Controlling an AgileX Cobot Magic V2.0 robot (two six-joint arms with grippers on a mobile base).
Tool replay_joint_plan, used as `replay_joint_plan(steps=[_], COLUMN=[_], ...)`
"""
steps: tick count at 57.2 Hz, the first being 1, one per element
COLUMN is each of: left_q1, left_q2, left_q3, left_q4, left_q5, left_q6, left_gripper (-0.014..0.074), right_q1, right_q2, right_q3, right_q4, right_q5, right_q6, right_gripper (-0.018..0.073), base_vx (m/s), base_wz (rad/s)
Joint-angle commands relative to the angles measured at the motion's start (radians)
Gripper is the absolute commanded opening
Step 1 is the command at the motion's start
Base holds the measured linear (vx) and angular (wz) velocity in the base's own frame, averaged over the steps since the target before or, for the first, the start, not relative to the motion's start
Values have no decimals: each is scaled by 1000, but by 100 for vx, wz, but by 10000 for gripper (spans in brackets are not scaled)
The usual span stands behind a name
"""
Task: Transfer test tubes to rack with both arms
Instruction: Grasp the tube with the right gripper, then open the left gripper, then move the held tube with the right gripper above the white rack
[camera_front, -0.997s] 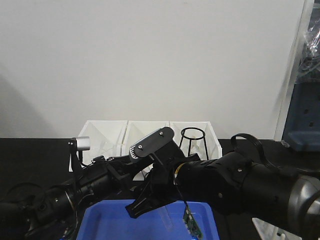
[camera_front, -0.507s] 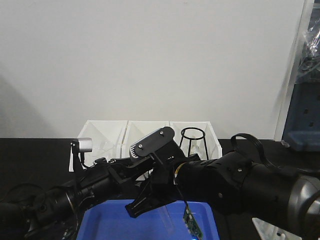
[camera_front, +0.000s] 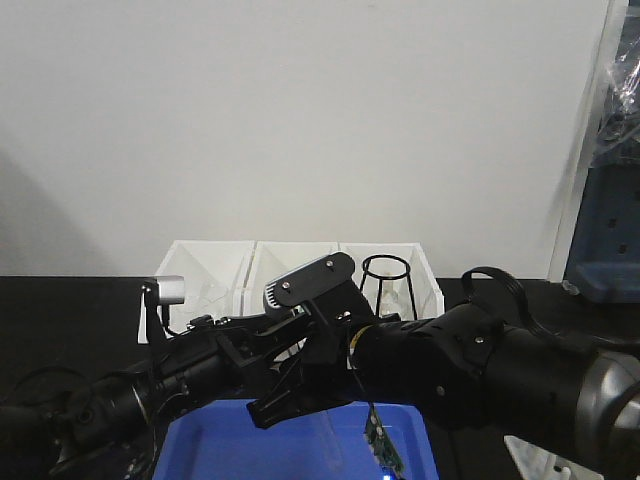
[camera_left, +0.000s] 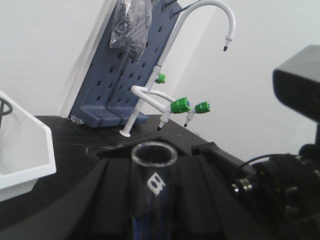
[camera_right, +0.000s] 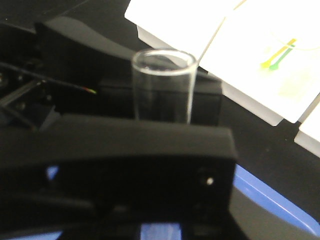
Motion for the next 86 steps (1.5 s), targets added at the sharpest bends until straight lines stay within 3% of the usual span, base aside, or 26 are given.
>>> replay_joint_plan(steps=[1,16,23,46,52,60,66,78,86], left_q1=[-7,-4,-4,-4,-4,-4,-4,-4,-4], left_q2=[-51,-51,-51,-51,-51,-51,-51,-51,-51], left_q3=[-31,-31,-31,-31,-31,-31,-31,-31,-31], left_q4=[-53,-70,-102,-102,-102,-102,-102,-102,-102], left_q5=[-90,-107,-107,-102,-97,-95,-92,-57,-46], left_q6=[-12,-12,-11,-10,-10,-10,-9,-9,-9], left_gripper=[475,498,498,498,498,498,498,498,498], right_q1=[-6,-54,-138,-420,-515,-655,-707,-720,-720], right_q2=[-47,-47,-59,-268,-385,-562,-602,-565,-497], right_q3=[-35,-35,-35,33,163,428,571,750,806], right_q4=[-12,-11,-11,-31,-37,-30,-30,-30,-31], right_q5=[-81,-71,-64,-88,-193,-460,-610,-873,-975], right_q6=[4,17,53,46,46,50,49,49,50], right_gripper=[-12,-10,-9,-8,-8,-8,-8,-8,-8], base_vx=[0,0,0,0,0,0,0,0,0], base_wz=[0,0,0,0,0,0,0,0,0])
